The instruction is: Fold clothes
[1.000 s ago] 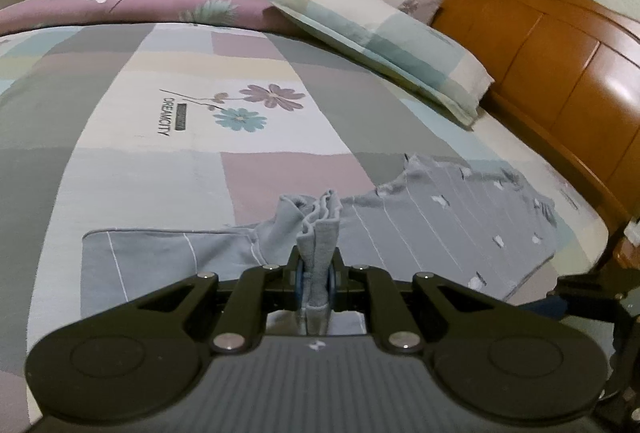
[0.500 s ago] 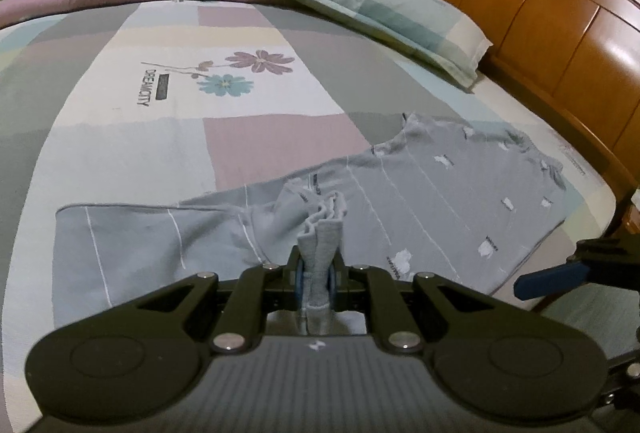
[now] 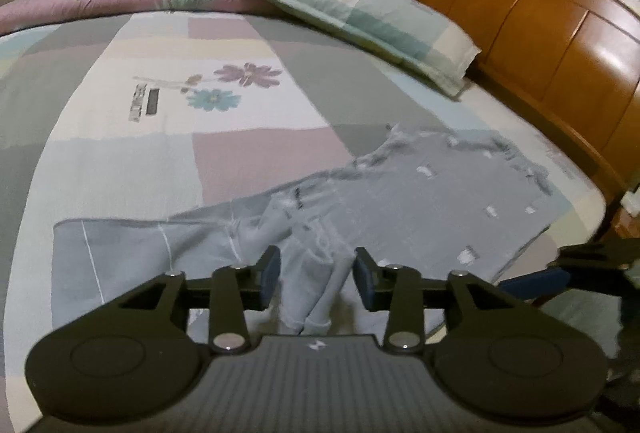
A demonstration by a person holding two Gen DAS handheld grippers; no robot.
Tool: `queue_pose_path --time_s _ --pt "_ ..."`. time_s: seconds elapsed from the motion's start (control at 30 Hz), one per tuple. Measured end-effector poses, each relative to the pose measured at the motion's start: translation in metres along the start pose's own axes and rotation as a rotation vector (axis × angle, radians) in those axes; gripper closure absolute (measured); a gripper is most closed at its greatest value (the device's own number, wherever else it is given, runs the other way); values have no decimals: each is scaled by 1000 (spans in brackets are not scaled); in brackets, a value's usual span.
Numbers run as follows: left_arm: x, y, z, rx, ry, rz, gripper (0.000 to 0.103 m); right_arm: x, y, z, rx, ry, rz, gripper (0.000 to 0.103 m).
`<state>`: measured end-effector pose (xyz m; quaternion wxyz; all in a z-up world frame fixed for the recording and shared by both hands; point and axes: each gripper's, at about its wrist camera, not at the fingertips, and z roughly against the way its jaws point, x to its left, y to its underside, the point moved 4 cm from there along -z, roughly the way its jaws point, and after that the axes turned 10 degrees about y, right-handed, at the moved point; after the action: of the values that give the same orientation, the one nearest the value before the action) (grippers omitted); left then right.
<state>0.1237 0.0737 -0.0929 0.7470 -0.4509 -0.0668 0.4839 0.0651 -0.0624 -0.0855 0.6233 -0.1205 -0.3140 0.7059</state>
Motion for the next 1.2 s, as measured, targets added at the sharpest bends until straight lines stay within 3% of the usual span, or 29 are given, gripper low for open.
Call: queue_pose_path --time_s 0.2,0.37,0.6,0.67,0.83,0.97,1.03,1.2 --pt "-1 -10 27 -37 -7 -35 48 1 0 0 0 0 3 0" --pt "29 -9 53 -52 -124 -29 44 1 0 1 -1 1 5 0" --pt "89 10 80 -42 -281 97 45 5 2 -1 6 2 21 0" --pt "98 16 84 -45 -280 135 45 6 0 -1 -7 -8 18 0" --pt "91 23 85 -31 -246 114 44 8 -21 -11 -52 -95 15 0" --pt "88 20 84 -46 -214 123 41 5 -41 -35 -39 -147 3 18" --pt "87 19 84 -54 -203 129 40 -6 -44 -53 0 -153 -58 26" --pt "87 20 83 -54 -199 132 40 -33 -41 -88 76 -243 -254 29"
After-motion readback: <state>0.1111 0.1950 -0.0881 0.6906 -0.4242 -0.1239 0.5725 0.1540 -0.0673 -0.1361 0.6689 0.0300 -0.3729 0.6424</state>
